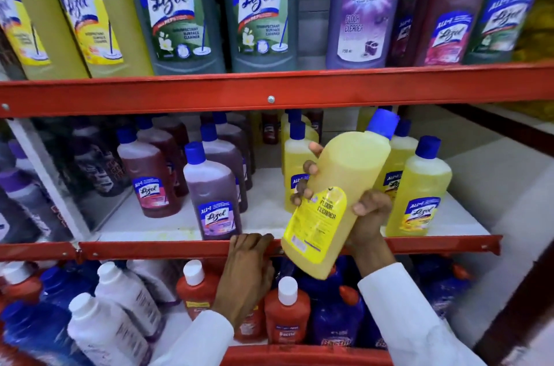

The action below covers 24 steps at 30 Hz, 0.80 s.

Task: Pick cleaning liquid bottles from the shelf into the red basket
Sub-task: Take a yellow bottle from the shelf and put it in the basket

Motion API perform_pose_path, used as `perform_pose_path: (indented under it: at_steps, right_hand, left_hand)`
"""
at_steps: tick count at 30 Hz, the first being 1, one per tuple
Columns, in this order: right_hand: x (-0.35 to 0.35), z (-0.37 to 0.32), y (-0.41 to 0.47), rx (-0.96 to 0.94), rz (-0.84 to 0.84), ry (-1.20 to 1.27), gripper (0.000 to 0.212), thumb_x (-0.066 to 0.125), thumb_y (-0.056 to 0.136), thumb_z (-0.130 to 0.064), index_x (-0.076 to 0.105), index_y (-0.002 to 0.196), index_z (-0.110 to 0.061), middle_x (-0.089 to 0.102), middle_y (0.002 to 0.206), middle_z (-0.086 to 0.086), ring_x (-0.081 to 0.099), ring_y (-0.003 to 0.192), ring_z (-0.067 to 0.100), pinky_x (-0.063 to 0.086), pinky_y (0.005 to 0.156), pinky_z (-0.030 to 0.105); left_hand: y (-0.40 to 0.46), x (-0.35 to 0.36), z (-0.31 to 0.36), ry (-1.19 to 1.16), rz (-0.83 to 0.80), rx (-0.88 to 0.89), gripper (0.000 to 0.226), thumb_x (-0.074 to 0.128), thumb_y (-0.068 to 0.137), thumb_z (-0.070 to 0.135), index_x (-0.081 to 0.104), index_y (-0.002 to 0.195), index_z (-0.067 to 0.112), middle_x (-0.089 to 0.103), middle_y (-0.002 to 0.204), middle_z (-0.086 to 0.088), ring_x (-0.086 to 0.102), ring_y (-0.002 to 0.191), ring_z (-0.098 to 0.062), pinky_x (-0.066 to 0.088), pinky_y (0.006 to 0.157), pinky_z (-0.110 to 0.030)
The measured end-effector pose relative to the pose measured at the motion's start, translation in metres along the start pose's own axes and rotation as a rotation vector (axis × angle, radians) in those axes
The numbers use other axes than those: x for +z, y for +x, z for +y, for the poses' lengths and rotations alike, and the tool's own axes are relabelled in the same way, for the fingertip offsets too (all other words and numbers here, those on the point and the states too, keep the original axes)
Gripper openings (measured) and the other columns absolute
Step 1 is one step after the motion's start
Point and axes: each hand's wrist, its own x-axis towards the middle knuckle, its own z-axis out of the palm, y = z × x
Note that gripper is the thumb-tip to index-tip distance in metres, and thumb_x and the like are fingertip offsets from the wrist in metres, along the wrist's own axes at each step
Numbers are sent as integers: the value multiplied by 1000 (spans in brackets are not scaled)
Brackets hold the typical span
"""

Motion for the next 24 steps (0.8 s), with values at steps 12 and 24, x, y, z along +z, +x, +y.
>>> perform_pose_path:
  at_steps: [12,24]
  right_hand:
    - [32,17,-12,-264,861,-979,81,85,45,-29,51,118,-31,69,103,5,70,87,28,61,67,45]
    - [15,28,-104,40,774,-1099,88,88,60,-55,37,129,-37,62,123,-6,69,105,6,57,74,17]
  left_hand:
    - [-4,-4,1,-59,63,32,57,62,73,15,55,129,22,63,114,-3,50,108,-26,42,105,-41]
    - [-43,-7,35,-592,-244,103,87,90,59,43,49,136,37,57,138,20,48,126,9,36,104,-6]
